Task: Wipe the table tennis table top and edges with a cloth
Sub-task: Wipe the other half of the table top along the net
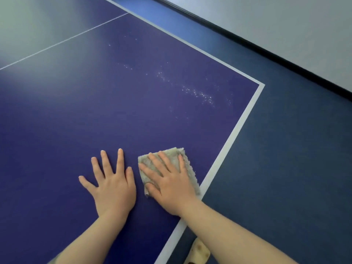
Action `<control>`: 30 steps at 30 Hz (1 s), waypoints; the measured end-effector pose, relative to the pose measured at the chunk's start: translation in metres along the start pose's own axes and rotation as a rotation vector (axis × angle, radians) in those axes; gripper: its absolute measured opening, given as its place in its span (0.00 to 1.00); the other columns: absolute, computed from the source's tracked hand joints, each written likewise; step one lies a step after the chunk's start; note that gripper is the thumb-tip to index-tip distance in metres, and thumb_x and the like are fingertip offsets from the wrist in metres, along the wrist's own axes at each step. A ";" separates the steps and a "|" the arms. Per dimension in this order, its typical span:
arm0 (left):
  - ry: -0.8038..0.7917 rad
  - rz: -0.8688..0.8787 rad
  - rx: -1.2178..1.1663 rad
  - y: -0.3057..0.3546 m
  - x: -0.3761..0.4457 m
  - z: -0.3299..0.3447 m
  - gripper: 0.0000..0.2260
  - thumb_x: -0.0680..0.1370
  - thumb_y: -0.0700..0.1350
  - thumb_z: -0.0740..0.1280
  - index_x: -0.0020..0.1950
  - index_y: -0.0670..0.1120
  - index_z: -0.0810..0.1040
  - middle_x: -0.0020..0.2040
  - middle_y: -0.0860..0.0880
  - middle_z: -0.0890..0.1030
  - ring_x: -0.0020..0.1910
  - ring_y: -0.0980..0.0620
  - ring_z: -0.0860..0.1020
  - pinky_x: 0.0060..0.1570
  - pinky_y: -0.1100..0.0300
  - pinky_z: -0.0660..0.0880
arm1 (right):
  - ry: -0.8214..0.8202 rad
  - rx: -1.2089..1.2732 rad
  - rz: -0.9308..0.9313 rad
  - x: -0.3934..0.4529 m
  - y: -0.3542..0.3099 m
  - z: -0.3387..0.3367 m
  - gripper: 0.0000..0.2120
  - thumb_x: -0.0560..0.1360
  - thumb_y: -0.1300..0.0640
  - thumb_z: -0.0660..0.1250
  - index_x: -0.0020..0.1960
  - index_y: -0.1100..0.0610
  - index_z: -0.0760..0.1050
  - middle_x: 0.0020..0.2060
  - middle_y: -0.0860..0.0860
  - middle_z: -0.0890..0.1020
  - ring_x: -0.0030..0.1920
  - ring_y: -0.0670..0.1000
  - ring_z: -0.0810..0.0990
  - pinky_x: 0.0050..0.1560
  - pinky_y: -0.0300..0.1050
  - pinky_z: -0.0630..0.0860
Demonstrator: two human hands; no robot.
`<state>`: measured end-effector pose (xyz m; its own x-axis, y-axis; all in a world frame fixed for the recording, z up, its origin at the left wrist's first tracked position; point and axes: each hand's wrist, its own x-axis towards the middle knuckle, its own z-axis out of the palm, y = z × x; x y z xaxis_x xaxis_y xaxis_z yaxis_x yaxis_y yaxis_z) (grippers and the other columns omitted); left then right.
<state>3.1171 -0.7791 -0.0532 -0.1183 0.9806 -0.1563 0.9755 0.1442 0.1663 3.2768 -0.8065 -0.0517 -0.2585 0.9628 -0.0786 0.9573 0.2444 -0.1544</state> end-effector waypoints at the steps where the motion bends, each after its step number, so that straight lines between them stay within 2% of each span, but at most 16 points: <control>1: 0.002 -0.001 -0.006 0.002 0.000 0.000 0.26 0.82 0.55 0.44 0.80 0.58 0.43 0.81 0.45 0.46 0.79 0.43 0.41 0.71 0.31 0.44 | 0.013 -0.011 0.027 0.009 0.021 -0.003 0.26 0.81 0.40 0.45 0.79 0.39 0.54 0.80 0.46 0.55 0.80 0.52 0.49 0.73 0.69 0.45; 2: 0.002 -0.007 -0.014 0.002 -0.001 -0.001 0.25 0.82 0.55 0.45 0.80 0.58 0.43 0.81 0.46 0.46 0.79 0.44 0.41 0.71 0.32 0.43 | 0.007 -0.021 0.142 0.014 0.044 -0.008 0.27 0.81 0.40 0.42 0.79 0.38 0.50 0.81 0.45 0.51 0.80 0.51 0.46 0.74 0.69 0.43; 5: -0.009 -0.050 -0.013 0.000 -0.002 -0.001 0.25 0.82 0.55 0.44 0.79 0.59 0.42 0.81 0.47 0.44 0.79 0.46 0.39 0.73 0.36 0.41 | 0.039 0.071 0.726 -0.004 0.096 -0.014 0.27 0.82 0.41 0.41 0.80 0.39 0.40 0.81 0.46 0.44 0.80 0.51 0.39 0.76 0.66 0.38; 6: -0.013 -0.086 -0.025 0.004 -0.004 -0.001 0.25 0.82 0.55 0.44 0.79 0.59 0.41 0.81 0.48 0.42 0.78 0.47 0.38 0.73 0.37 0.40 | 0.078 0.107 0.811 -0.015 0.096 -0.011 0.27 0.82 0.42 0.42 0.80 0.41 0.41 0.81 0.47 0.45 0.80 0.52 0.40 0.77 0.64 0.40; 7: -0.019 -0.131 -0.055 0.013 -0.006 -0.001 0.26 0.82 0.54 0.44 0.79 0.58 0.40 0.80 0.48 0.41 0.78 0.47 0.37 0.74 0.38 0.39 | 0.128 0.104 0.810 -0.024 0.087 -0.006 0.27 0.83 0.42 0.42 0.80 0.42 0.43 0.81 0.48 0.47 0.80 0.53 0.42 0.77 0.63 0.43; 9: -0.040 -0.201 -0.133 0.044 -0.011 0.000 0.26 0.82 0.54 0.44 0.79 0.56 0.39 0.80 0.49 0.38 0.78 0.48 0.36 0.74 0.38 0.38 | 0.206 0.088 0.671 -0.036 0.056 0.003 0.27 0.82 0.43 0.45 0.80 0.45 0.52 0.80 0.50 0.56 0.80 0.55 0.49 0.76 0.62 0.48; 11: -0.028 -0.227 -0.170 0.074 -0.016 0.003 0.26 0.83 0.54 0.44 0.80 0.55 0.39 0.80 0.48 0.39 0.78 0.48 0.36 0.74 0.38 0.38 | 0.193 0.072 0.434 -0.032 0.031 0.009 0.27 0.81 0.43 0.48 0.79 0.46 0.58 0.78 0.50 0.60 0.79 0.54 0.54 0.74 0.61 0.51; 13: 0.007 -0.250 -0.162 0.086 -0.014 0.007 0.26 0.83 0.54 0.44 0.80 0.54 0.39 0.80 0.48 0.40 0.78 0.48 0.38 0.74 0.39 0.40 | 0.108 0.052 0.183 -0.016 0.028 0.005 0.26 0.82 0.43 0.48 0.79 0.44 0.58 0.79 0.49 0.60 0.79 0.53 0.55 0.74 0.60 0.51; 15: 0.020 -0.272 -0.144 0.085 -0.011 0.011 0.26 0.83 0.55 0.42 0.79 0.55 0.39 0.80 0.48 0.40 0.78 0.48 0.38 0.74 0.39 0.40 | 0.030 0.041 0.050 0.007 0.053 -0.002 0.27 0.81 0.42 0.45 0.79 0.43 0.55 0.80 0.47 0.57 0.80 0.52 0.51 0.75 0.61 0.47; 16: 0.020 -0.277 -0.136 0.084 -0.010 0.013 0.26 0.82 0.56 0.42 0.79 0.55 0.39 0.80 0.49 0.40 0.78 0.48 0.38 0.74 0.39 0.39 | 0.016 0.036 0.059 0.019 0.073 -0.008 0.28 0.80 0.41 0.41 0.80 0.42 0.52 0.80 0.46 0.53 0.80 0.52 0.47 0.76 0.61 0.43; 18: 0.011 -0.280 -0.126 0.085 -0.012 0.014 0.27 0.82 0.58 0.41 0.79 0.56 0.38 0.80 0.49 0.39 0.78 0.49 0.37 0.74 0.40 0.39 | -0.027 0.026 0.259 0.032 0.115 -0.020 0.28 0.80 0.41 0.37 0.80 0.40 0.44 0.81 0.45 0.45 0.80 0.51 0.40 0.77 0.60 0.37; 20: 0.005 -0.287 -0.118 0.086 -0.012 0.014 0.28 0.81 0.61 0.40 0.79 0.56 0.38 0.80 0.50 0.39 0.78 0.49 0.37 0.74 0.40 0.38 | -0.031 0.030 0.501 0.027 0.150 -0.028 0.27 0.82 0.42 0.38 0.80 0.41 0.39 0.80 0.45 0.42 0.79 0.50 0.37 0.77 0.59 0.36; 22: 0.003 -0.294 -0.104 0.085 -0.012 0.013 0.29 0.80 0.62 0.41 0.79 0.56 0.38 0.80 0.49 0.39 0.78 0.49 0.37 0.74 0.39 0.38 | -0.003 0.073 0.581 0.005 0.156 -0.027 0.28 0.81 0.41 0.35 0.80 0.41 0.38 0.81 0.46 0.43 0.80 0.50 0.38 0.78 0.58 0.38; 24: 0.004 -0.300 -0.095 0.086 -0.010 0.011 0.30 0.80 0.63 0.41 0.79 0.56 0.38 0.80 0.49 0.39 0.78 0.48 0.37 0.74 0.39 0.39 | 0.046 0.082 0.493 -0.019 0.130 -0.020 0.29 0.80 0.41 0.37 0.81 0.43 0.43 0.81 0.48 0.49 0.80 0.51 0.42 0.78 0.57 0.41; 27: 0.007 -0.303 -0.095 0.090 -0.010 0.011 0.30 0.80 0.63 0.42 0.80 0.56 0.39 0.80 0.49 0.40 0.78 0.49 0.37 0.74 0.39 0.39 | 0.029 0.060 0.197 -0.028 0.086 -0.013 0.27 0.82 0.44 0.47 0.80 0.45 0.53 0.80 0.49 0.56 0.80 0.53 0.50 0.74 0.59 0.46; 30: 0.027 -0.306 -0.087 0.089 -0.010 0.012 0.29 0.80 0.62 0.44 0.80 0.56 0.41 0.80 0.50 0.41 0.78 0.49 0.38 0.74 0.39 0.39 | -0.091 0.092 -0.073 0.013 0.071 -0.022 0.25 0.84 0.43 0.45 0.81 0.42 0.49 0.81 0.46 0.47 0.80 0.50 0.40 0.76 0.58 0.38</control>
<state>3.2072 -0.7779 -0.0485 -0.4101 0.8928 -0.1865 0.8743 0.4430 0.1985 3.3448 -0.7738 -0.0417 -0.3416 0.9274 -0.1524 0.9207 0.2976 -0.2526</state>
